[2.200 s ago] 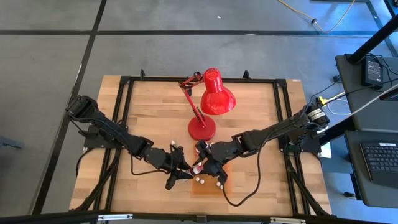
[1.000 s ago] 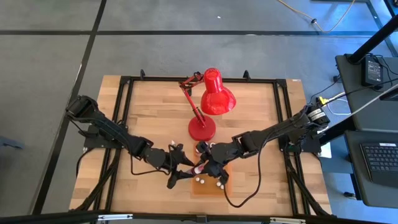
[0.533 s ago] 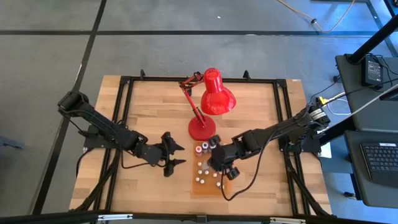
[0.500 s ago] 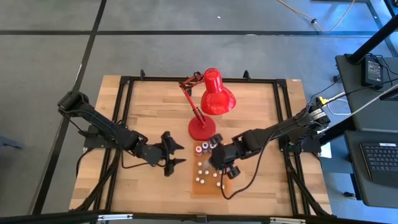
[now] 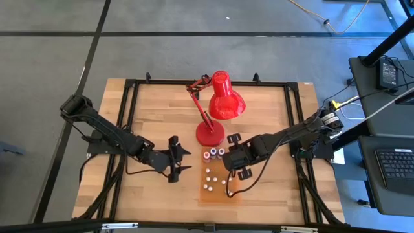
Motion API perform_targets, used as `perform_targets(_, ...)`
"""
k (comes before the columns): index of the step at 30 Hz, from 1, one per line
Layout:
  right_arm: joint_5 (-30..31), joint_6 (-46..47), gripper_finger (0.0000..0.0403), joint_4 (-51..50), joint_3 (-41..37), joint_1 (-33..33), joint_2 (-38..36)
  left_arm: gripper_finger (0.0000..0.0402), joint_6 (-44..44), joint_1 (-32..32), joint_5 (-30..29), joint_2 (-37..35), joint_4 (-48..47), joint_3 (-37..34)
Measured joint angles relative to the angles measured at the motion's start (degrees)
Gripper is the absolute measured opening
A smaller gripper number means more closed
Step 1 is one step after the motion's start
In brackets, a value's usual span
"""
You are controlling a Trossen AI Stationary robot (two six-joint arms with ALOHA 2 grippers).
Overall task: Pick & Place food coloring
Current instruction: Put the large pink food coloring bottle into the orange bin
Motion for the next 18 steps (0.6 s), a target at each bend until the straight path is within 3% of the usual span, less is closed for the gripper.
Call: perform_targets(18, 0.1, -0.9, 0.0124, 2.2, -1.1, -0.3, 3.1, 0.0254, 0.1, 0.0, -0.1, 0.0, 0.4, 0.0)
